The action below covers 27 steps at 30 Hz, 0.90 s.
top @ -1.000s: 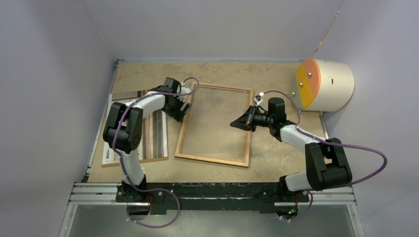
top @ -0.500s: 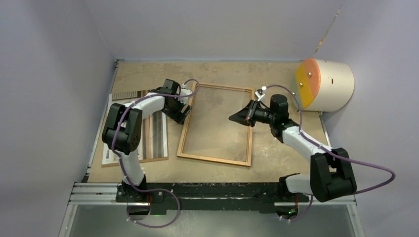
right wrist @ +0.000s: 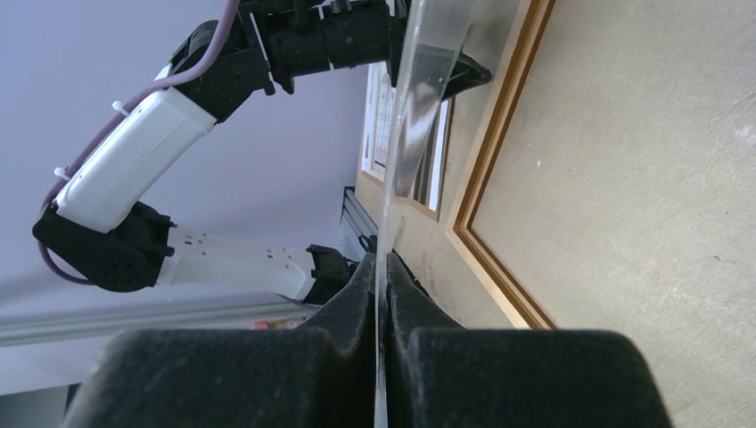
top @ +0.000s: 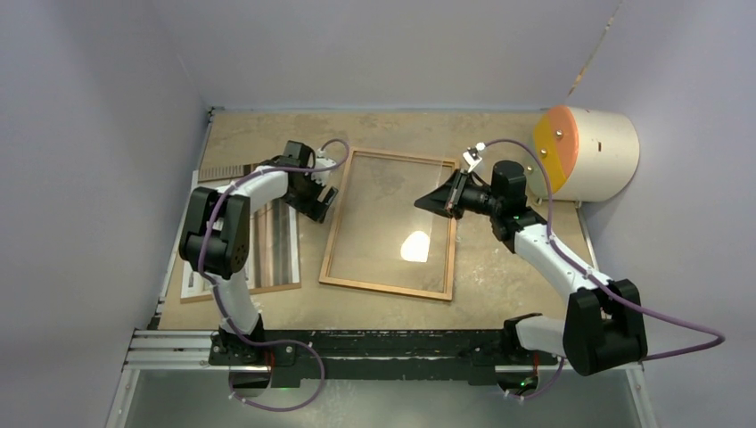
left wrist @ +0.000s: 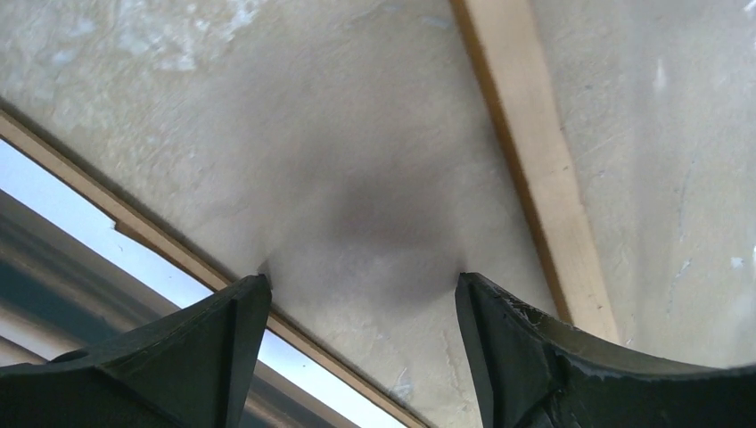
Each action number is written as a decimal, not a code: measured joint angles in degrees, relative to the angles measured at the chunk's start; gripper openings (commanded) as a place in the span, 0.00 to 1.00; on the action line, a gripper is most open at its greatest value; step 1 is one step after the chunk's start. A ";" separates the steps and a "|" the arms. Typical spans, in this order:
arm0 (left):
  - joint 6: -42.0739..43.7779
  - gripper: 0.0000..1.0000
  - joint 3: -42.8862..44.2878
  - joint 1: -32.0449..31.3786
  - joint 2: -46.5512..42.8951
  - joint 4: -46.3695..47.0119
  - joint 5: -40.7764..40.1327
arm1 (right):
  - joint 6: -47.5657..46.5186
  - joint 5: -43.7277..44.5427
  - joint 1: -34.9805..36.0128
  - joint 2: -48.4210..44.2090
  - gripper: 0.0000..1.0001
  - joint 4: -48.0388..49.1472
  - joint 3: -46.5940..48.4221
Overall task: Put the photo into the frame
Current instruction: Adjust the photo frame item on the photo frame.
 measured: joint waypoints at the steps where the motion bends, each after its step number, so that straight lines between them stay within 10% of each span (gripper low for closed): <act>1: 0.00 0.81 0.07 0.59 -0.13 -0.31 0.35 | 0.04 -0.07 0.02 0.00 0.00 0.22 0.00; 27: 0.15 0.82 1.18 5.09 -1.81 -2.03 0.76 | -11.45 0.48 -0.94 7.17 0.00 -2.67 -10.64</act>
